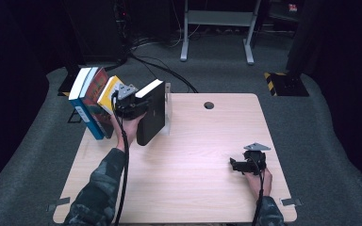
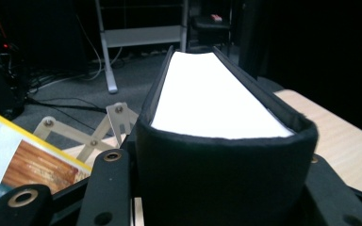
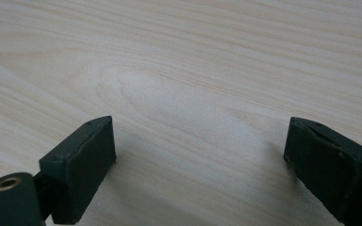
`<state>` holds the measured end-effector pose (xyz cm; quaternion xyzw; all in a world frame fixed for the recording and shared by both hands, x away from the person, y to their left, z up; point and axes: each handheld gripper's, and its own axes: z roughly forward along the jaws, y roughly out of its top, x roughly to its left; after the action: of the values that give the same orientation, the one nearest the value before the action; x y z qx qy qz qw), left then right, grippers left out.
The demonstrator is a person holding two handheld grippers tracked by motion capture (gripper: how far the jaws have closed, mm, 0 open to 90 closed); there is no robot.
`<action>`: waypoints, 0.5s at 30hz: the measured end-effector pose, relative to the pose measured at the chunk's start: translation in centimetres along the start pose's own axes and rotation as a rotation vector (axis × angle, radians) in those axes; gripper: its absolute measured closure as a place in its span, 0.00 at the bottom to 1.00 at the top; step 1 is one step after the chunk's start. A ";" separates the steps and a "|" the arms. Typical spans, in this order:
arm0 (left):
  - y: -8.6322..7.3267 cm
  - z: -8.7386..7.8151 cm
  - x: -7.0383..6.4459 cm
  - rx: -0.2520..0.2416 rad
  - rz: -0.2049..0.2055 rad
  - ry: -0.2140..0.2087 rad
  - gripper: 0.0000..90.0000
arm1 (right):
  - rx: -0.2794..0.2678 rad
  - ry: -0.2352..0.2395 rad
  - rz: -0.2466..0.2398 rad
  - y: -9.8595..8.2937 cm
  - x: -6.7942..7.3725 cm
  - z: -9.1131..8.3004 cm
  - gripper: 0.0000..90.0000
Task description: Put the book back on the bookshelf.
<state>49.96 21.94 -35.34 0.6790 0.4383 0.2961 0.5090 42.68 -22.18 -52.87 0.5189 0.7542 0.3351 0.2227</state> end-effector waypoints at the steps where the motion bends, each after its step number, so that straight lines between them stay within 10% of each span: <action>1: 0.1 0.7 0.0 -0.017 -0.006 0.013 0.60 | -0.006 0.000 0.001 0.0 0.0 0.0 0.10; 15: 0.0 3.7 0.0 -0.074 -0.031 0.077 0.60 | -0.008 0.001 -0.003 0.0 0.0 0.0 0.12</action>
<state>53.05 20.31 -36.45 0.6412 0.4567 0.3299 0.5210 42.63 -22.19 -52.85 0.5166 0.7539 0.3380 0.2247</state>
